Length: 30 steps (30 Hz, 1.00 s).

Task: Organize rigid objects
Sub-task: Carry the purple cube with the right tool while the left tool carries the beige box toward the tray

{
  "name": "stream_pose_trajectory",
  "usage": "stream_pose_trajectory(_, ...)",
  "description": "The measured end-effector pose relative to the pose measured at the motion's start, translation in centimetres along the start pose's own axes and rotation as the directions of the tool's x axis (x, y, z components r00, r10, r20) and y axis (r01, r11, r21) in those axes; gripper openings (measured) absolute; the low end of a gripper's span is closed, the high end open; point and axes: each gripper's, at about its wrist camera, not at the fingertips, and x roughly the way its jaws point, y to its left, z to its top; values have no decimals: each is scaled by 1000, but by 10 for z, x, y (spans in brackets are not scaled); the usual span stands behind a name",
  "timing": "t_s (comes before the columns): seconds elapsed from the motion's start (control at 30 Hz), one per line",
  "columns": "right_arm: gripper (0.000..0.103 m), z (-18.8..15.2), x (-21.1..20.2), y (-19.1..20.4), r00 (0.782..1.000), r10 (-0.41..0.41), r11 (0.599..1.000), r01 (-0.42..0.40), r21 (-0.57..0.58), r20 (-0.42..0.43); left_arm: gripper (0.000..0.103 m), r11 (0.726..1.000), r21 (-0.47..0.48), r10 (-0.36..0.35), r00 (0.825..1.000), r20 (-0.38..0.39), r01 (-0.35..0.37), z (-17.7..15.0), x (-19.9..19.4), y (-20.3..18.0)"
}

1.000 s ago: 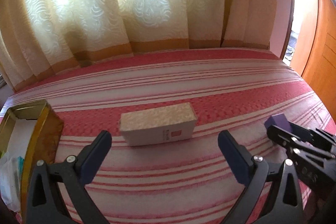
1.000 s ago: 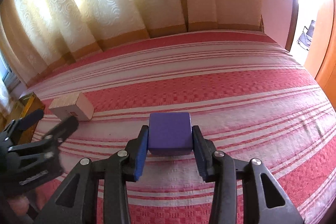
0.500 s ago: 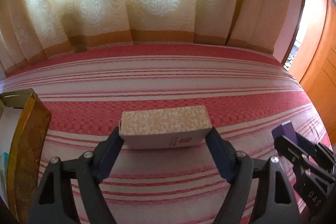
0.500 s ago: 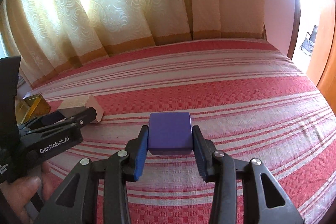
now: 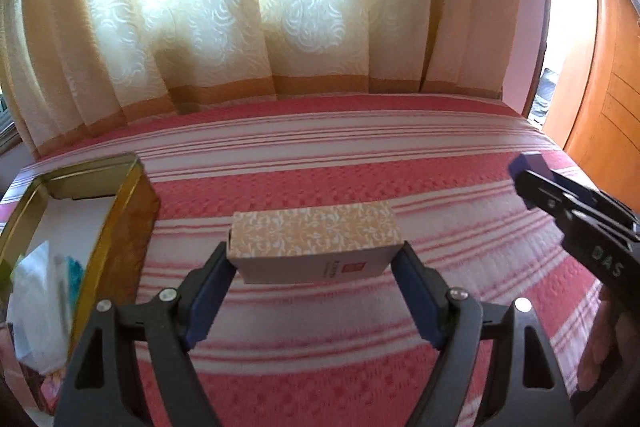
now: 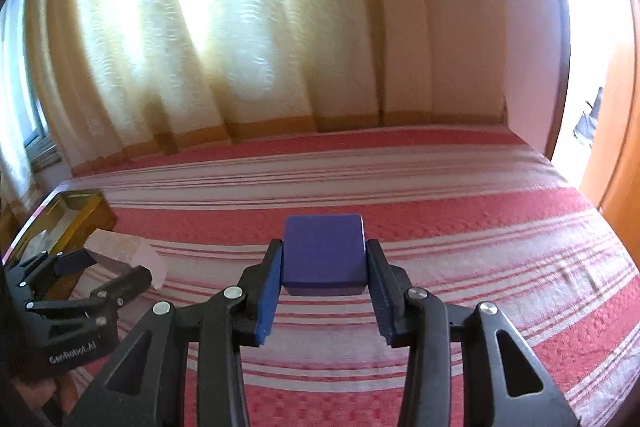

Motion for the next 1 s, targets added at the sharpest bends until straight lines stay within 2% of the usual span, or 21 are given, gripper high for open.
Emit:
stream_pose_trajectory(0.23,43,-3,-13,24,998,29,999,-27,-44,56,80,1000,-6,8,999,51,-8,-7,-19,9)
stream_pose_trajectory(0.53,43,-8,-28,28,993,36,999,-34,-20,110,80,1000,-23,18,993,116,-15,-7,-41,19)
stream_pose_trajectory(1.0,43,-14,-52,47,971,-22,995,45,-92,236,80,999,-11,42,979,201,-40,-14,-61,25)
